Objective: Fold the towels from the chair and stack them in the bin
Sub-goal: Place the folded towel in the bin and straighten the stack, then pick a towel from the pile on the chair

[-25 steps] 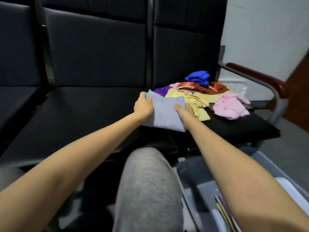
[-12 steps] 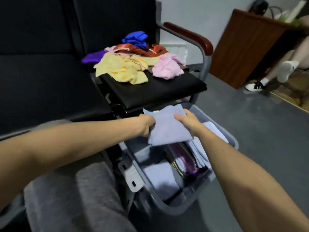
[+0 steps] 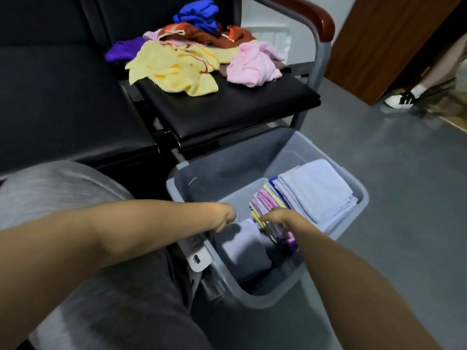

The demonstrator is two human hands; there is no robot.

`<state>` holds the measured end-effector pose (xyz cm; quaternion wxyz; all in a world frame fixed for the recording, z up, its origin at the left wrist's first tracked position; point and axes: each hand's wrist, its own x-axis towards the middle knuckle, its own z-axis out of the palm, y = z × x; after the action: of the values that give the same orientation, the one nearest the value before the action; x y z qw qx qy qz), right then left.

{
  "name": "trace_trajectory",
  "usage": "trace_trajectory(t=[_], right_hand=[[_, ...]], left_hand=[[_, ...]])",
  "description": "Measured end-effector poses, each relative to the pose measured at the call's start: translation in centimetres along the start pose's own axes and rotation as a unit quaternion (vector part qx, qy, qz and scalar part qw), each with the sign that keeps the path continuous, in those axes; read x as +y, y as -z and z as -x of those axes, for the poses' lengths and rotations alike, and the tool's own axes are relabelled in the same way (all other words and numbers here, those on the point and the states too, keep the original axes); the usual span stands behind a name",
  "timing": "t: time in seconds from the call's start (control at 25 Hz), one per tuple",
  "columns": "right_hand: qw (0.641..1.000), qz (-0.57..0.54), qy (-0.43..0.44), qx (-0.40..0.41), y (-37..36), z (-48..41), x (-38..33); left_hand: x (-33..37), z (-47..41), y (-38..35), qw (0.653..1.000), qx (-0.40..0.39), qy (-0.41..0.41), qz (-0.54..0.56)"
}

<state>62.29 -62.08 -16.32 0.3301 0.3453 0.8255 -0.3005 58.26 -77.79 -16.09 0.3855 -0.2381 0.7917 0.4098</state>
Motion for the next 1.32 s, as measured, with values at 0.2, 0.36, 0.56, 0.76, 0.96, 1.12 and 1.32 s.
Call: trace_trajectory(t=[0.2, 0.36, 0.56, 0.76, 0.96, 1.12, 1.32], right_hand=[[0.982, -0.147, 0.115, 0.001, 1.3, -0.3, -3.6], [0.947, -0.232, 0.22, 0.013, 3.0, 1.3, -7.7], [0.884, -0.341, 0.282, 0.148, 8.5, 4.6, -15.6], [0.874, -0.251, 0.371, 0.186, 12.5, 5.9, -22.8], [0.872, -0.143, 0.407, 0.232, 15.2, 3.6, -28.5], [0.875, -0.147, 0.393, 0.241, 17.6, 1.2, -32.7], [0.856, -0.141, 0.419, 0.268, 19.3, -4.2, -38.3]], left_hand=[[2.5, -1.3, 1.9, 0.994, -0.066, -0.088, -0.014], [6.8, 0.7, 3.5, 0.978, -0.137, -0.145, 0.067], [14.5, 4.8, 9.0, 0.943, -0.152, -0.276, 0.109], [19.2, 4.6, 15.3, 0.909, -0.07, -0.382, 0.151], [24.0, 0.2, 21.7, 0.881, 0.096, -0.432, 0.171], [28.3, -3.3, 25.3, 0.873, 0.216, -0.432, 0.066], [34.5, -9.3, 26.4, 0.841, 0.262, -0.47, -0.057]])
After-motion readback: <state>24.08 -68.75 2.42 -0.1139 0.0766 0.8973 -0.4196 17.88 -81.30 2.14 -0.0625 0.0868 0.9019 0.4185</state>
